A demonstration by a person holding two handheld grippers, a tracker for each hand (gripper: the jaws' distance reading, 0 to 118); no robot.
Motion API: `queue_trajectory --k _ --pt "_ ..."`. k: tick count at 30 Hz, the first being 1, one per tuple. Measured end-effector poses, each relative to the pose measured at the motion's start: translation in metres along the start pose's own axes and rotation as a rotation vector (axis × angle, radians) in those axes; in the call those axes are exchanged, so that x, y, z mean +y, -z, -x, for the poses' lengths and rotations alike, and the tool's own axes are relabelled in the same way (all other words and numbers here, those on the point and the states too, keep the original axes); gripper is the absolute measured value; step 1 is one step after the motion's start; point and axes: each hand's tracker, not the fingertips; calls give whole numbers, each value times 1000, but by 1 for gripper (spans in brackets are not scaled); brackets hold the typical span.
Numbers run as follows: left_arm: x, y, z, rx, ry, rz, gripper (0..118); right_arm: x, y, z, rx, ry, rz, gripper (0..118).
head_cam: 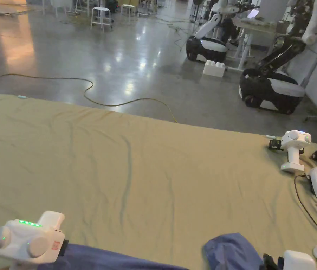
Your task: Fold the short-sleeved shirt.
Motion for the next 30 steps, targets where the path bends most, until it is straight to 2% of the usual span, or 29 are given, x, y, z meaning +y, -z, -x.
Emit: queue_trajectory --k 2,3,9,15,17,20,21,25,27,30 --pt "-3 -14 3 -6 -3 -26 6 5 26 -15 37 23 92 61" --pt "-5 -20 3 -13 -9 -44 6 8 39 -21 37 11 159 64" --pt "-19 -62 -3 -37 -29 -116 6 3 119 -46 69 -8 439 64" --pt "-26 -79 -5 -44 -48 -144 6 -13 161 -52 94 16 582 64" --pt "-27 -78 -6 -42 -46 -139 6 -8 157 -51 80 30 566 57" --pt "-30 -79 -7 -41 -50 -134 6 -9 152 -43 94 12 546 11" --pt "-30 -77 -6 -40 -54 -133 6 -9 151 -41 94 -4 538 2" --pt "-34 -78 -5 -45 -75 -127 6 -11 137 -38 104 -8 512 1" --pt "-36 -83 -2 -57 -81 -132 6 -7 122 -43 127 26 461 1" --pt "-40 -95 6 -73 -87 -150 6 3 86 -53 132 26 369 1"
